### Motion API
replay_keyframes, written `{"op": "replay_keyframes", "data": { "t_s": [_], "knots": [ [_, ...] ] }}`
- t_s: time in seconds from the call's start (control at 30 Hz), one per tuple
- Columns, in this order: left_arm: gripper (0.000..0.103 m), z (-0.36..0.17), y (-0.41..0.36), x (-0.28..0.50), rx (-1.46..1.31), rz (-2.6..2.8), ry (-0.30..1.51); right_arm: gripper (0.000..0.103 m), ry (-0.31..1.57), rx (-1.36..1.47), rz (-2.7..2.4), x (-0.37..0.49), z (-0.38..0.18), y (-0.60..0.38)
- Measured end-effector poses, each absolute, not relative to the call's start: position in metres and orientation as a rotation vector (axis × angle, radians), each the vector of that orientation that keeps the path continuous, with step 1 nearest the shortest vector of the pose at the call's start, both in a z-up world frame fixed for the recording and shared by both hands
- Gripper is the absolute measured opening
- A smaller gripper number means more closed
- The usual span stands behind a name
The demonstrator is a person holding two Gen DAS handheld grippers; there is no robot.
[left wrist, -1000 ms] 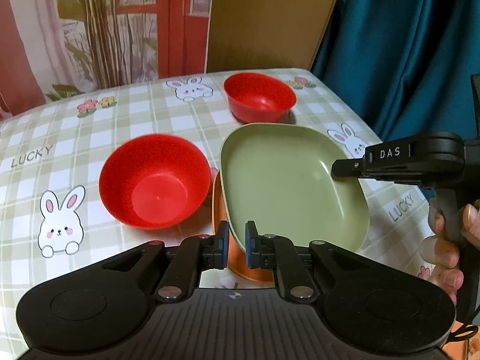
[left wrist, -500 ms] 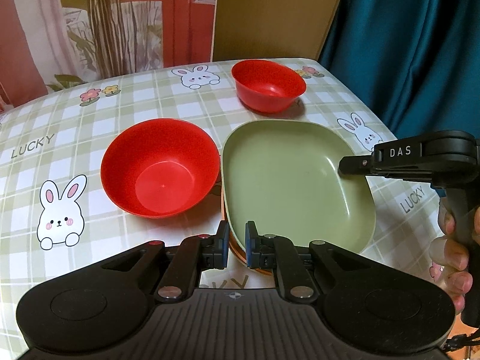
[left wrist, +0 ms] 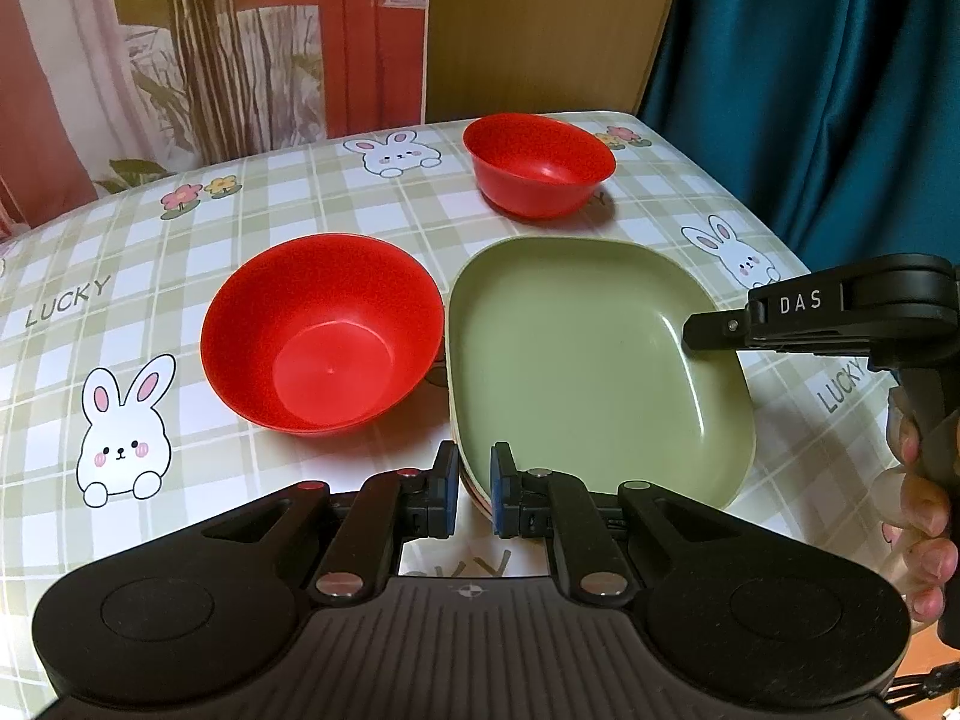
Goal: Organize plates and bowls
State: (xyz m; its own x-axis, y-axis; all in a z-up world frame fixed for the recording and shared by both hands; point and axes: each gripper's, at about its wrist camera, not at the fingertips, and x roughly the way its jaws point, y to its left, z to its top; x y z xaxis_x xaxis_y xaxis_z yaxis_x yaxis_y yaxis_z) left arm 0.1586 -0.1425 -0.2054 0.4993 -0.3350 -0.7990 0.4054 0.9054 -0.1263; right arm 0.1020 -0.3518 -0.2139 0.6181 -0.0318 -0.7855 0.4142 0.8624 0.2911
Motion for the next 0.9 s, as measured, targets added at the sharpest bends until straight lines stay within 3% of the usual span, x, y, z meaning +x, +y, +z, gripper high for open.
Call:
{"op": "replay_keyframes", "data": {
  "t_s": [0.27,0.4,0.9],
  "knots": [
    [0.012,-0.204,-0.138,0.159,0.058,-0.445,0.945,0.011,0.87,0.46,-0.259,0.102,-0.212,-0.35],
    [0.012,-0.205,-0.135,0.16,0.048,-0.433,0.945,0.022,0.862,0.421,-0.258,0.102,-0.208,-0.344],
    [0.012,-0.202,-0.131,0.16,0.001,-0.431,0.929,0.024,0.867,0.382,-0.278,0.105,-0.213,-0.348]
  ]
}}
